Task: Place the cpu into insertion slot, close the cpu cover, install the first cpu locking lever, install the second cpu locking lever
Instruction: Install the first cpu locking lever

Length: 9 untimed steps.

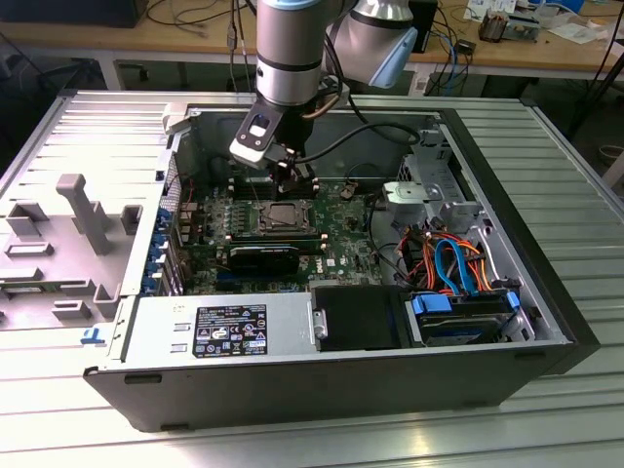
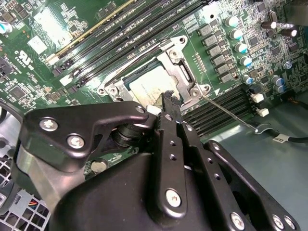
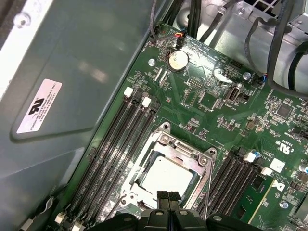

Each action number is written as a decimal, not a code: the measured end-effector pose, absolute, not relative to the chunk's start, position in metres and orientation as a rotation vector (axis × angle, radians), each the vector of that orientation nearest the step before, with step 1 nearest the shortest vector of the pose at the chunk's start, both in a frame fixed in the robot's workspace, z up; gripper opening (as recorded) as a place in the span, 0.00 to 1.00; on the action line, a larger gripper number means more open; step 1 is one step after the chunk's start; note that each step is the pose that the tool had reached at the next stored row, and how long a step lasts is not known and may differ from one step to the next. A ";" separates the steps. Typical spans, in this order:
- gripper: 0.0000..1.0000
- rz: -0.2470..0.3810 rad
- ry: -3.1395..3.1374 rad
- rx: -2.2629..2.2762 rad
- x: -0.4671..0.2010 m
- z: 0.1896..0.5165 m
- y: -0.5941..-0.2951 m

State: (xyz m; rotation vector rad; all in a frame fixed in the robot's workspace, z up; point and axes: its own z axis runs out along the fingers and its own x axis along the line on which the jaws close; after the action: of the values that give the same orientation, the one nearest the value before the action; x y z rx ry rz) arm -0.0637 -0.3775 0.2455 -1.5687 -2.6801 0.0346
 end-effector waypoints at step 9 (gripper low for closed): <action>0.11 0.036 -2.721 -1.498 -0.064 0.245 -0.378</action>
State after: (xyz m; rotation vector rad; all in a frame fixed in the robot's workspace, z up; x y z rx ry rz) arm -0.0639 -0.3776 0.2455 -1.4984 -2.7207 0.0360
